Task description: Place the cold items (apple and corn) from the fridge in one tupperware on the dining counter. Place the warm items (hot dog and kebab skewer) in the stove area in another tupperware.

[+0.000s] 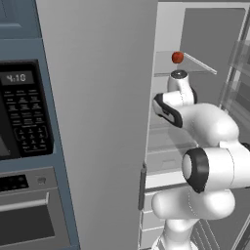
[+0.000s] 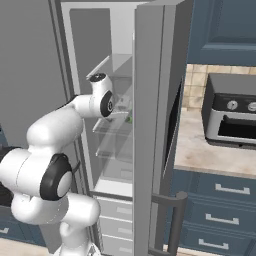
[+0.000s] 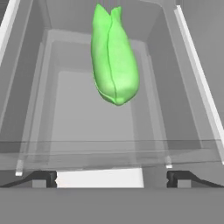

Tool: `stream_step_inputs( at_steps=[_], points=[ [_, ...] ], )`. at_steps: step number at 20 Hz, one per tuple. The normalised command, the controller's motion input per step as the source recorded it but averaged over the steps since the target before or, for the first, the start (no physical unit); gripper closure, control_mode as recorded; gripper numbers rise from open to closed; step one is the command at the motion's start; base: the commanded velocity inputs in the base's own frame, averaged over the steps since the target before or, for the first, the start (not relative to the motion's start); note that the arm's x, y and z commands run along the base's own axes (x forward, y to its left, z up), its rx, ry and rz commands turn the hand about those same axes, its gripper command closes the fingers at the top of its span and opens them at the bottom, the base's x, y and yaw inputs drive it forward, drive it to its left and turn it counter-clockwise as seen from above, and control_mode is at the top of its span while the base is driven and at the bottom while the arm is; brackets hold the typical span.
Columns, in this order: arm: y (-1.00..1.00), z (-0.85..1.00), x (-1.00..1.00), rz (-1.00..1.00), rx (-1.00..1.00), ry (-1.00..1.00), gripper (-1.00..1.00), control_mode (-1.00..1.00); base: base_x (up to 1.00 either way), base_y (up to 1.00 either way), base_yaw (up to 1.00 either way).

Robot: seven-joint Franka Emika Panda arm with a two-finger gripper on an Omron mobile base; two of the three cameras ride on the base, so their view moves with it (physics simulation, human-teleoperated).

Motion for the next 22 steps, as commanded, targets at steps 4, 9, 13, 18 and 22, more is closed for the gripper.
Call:
stream_step_inputs(
  at_steps=[4,9,13,18,22],
  points=[
    [-0.02,-0.12,0.41,0.00,0.00,-0.07,-1.00,-1.00,0.00,0.00,0.00],
    [-0.03,-0.08,0.35,0.00,0.00,0.00,-1.00,-1.00,0.00,0.00,0.00],
    [-0.16,-0.01,0.23,0.00,0.00,0.00,-1.00,-1.00,0.00,0.00,0.00],
    [-0.09,-0.04,0.27,0.00,0.00,0.00,-1.00,-1.00,0.00,0.00,0.00],
    [0.00,-0.17,0.32,0.00,0.00,0.00,-1.00,-1.00,0.00,0.00,0.00]
  ],
)
